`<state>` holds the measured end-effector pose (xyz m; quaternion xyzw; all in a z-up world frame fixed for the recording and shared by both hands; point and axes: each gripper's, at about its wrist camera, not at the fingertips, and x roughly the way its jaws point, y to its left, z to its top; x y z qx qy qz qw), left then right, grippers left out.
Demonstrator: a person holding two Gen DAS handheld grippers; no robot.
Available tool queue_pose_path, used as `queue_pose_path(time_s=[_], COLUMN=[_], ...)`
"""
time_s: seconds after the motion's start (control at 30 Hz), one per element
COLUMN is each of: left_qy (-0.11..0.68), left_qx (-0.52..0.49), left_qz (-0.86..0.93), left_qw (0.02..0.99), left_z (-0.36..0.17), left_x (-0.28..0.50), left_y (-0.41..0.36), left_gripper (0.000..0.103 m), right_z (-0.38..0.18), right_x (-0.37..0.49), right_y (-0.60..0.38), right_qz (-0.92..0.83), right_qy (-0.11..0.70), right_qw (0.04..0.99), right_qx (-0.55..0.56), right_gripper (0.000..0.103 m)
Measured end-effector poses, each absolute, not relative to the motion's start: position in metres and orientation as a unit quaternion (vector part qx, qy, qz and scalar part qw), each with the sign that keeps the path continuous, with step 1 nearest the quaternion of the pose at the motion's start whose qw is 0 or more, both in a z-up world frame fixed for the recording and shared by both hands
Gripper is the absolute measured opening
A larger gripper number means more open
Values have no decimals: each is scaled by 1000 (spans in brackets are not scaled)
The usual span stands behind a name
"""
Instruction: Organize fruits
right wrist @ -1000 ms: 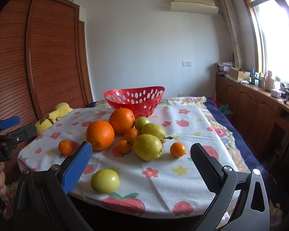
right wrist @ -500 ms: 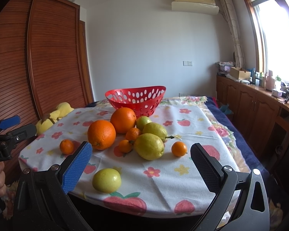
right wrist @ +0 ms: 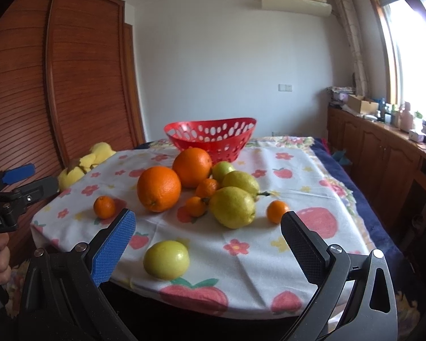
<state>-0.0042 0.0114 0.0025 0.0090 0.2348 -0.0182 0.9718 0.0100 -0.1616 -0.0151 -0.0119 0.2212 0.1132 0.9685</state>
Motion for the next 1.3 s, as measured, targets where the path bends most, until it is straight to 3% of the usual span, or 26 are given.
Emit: queue_pose_path(time_s=[0.17,0.57,0.97,1.27,1.3], left_qy=[254,296,337,362,363], left_qx=[10,11,-8,-33,-35], left_qz=[-21,-38,-46,-58,-60], left_qw=[967,954,940,930,929], left_z=[-12,-40,-62,-73,-74], left_x=[8,40,65,89,91], left_y=[22,37,48,58,58], left_gripper=[103,102,100,88,82], right_z=[-29,-64,-88,-99,-100], right_x=[20,46,55,61,62], right_y=[-150,-127,-123,-117,-118], right_qz=[138,190,210,234,236], right_qy=[239,291,332,348,348], right_qw=[961,937,919,907,906], right_qx=[-16,-32,-39,-44,-44], right_gripper=[100,80,70,57,57])
